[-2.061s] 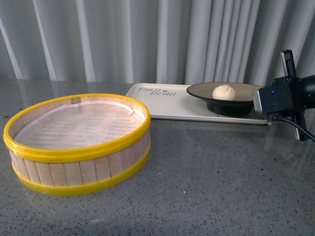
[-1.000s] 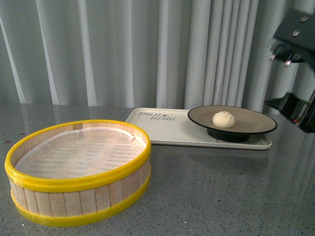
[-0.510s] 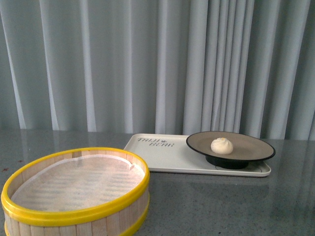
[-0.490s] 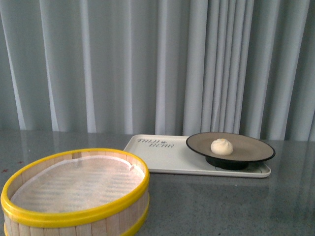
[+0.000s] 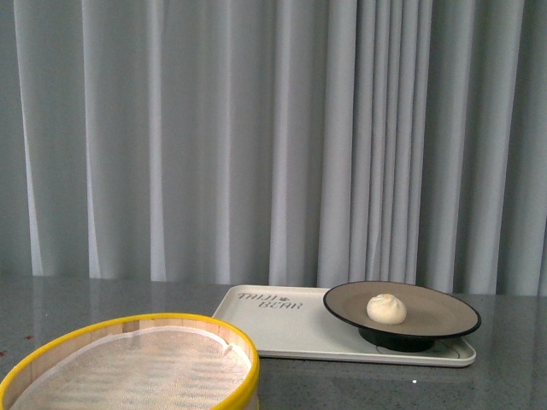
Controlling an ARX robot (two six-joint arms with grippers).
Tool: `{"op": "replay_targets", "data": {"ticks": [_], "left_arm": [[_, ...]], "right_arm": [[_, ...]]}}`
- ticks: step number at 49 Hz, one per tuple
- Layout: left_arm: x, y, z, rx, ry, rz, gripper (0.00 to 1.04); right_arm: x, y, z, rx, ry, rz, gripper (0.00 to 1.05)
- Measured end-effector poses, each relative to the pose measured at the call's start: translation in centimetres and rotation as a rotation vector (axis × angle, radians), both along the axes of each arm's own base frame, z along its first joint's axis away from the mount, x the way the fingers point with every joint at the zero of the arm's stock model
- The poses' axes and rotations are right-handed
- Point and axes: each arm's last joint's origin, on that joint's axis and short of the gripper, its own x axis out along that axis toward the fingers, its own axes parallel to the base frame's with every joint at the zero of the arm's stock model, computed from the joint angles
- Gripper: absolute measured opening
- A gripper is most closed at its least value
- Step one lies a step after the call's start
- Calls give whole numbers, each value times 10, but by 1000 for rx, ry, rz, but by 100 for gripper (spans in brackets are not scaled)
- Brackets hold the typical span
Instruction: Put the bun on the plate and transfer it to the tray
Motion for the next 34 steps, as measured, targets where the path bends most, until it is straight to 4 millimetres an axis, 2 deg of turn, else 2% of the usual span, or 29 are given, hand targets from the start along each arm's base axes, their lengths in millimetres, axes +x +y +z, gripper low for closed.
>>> {"op": "replay_targets", "data": {"ticks": [22,27,34], "left_arm": [[0,0,0,0,0,0,98],[0,0,0,0,0,0,98],[0,0,0,0,0,0,98]], "right_arm": [[-38,0,-16,2,0,1,2],[-44,0,-26,3,0,0,2],[-51,0,-24,3,-10,0,2]]}}
